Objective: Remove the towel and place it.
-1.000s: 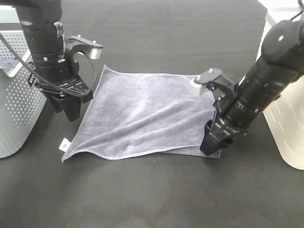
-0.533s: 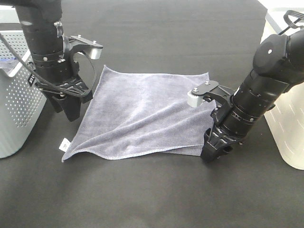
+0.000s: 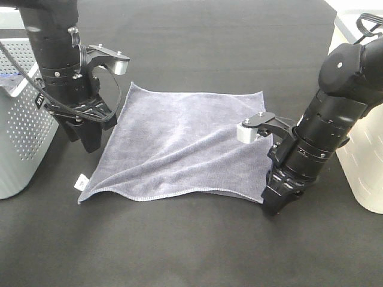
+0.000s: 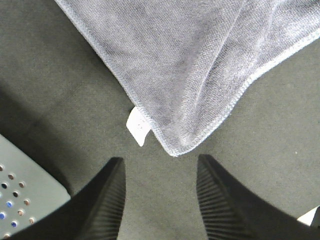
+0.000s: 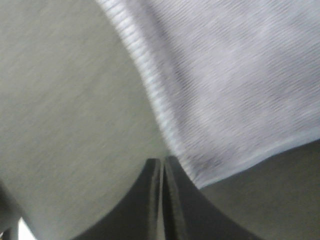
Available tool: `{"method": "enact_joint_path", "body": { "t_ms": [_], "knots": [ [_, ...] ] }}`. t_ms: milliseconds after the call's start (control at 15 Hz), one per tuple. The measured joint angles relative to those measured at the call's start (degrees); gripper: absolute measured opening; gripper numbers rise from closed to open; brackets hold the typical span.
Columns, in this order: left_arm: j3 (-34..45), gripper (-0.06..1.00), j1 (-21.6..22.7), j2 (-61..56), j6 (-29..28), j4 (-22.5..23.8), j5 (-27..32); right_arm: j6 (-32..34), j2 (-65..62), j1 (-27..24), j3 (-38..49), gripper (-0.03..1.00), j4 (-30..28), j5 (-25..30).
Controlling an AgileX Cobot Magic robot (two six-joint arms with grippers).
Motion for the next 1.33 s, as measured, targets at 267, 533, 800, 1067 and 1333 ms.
{"method": "enact_joint_path", "body": {
  "t_ms": [267,533,800,1067,1333],
  "knots": [
    [0.0,0.43,0.0,0.0,0.1,0.0,0.0,1.0,0.0,0.0,0.7,0.02,-1.0,-0.5],
    [0.0,0.43,0.0,0.0,0.1,0.0,0.0,1.5,0.0,0.0,0.9,0.16,-1.0,-1.7],
    [0.0,0.43,0.0,0.0,0.1,0.0,0.0,1.4,-0.9,0.0,1.0,0.35,0.9,-2.2],
    [0.0,0.43,0.0,0.0,0.1,0.0,0.0,-2.5,-2.1,0.0,1.0,0.4,3.7,-5.0],
    [0.0,0.43,0.0,0.0,0.1,0.0,0.0,-4.9,-1.8,0.0,1.0,0.4,4.9,-8.0]
  ]
}}
